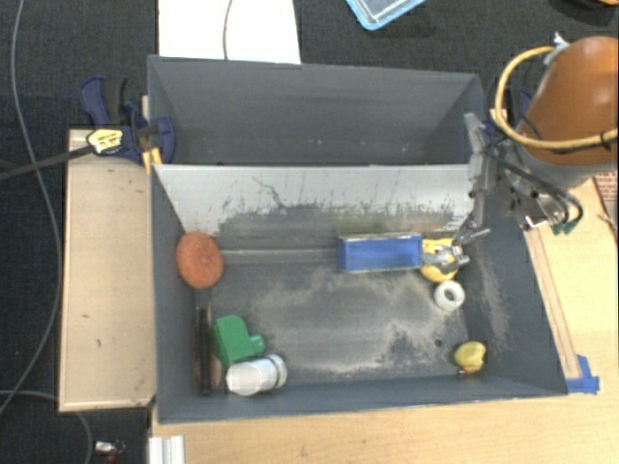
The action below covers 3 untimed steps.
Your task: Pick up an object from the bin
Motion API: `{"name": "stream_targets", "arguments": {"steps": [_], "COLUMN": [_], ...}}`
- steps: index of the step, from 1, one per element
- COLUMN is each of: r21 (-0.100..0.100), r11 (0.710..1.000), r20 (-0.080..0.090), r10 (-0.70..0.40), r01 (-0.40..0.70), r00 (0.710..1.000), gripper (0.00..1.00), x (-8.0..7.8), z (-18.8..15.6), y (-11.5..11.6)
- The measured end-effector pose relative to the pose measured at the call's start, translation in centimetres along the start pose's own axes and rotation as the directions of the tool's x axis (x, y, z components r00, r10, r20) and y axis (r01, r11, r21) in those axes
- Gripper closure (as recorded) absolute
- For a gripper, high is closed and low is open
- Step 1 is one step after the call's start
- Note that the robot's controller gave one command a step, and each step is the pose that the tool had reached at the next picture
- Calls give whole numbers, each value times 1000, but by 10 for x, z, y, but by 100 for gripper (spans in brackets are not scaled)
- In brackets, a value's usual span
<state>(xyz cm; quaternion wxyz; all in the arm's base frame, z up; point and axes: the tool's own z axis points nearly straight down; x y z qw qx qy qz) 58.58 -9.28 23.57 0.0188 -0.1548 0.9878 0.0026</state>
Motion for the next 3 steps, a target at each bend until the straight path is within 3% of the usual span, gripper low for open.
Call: {"name": "stream_targets", "arguments": {"steps": [1,2,3], "r21": [1,3,2], "r11": [999,999,994], "r20": [5,8,6], "r10": [-32,-55,-108], "r01": [32,55,108], "r00": [999,998,994], "gripper": [0,0,0], "x": [14,49,23], "z": [66,94,104], "y": [-7,12,31]}}
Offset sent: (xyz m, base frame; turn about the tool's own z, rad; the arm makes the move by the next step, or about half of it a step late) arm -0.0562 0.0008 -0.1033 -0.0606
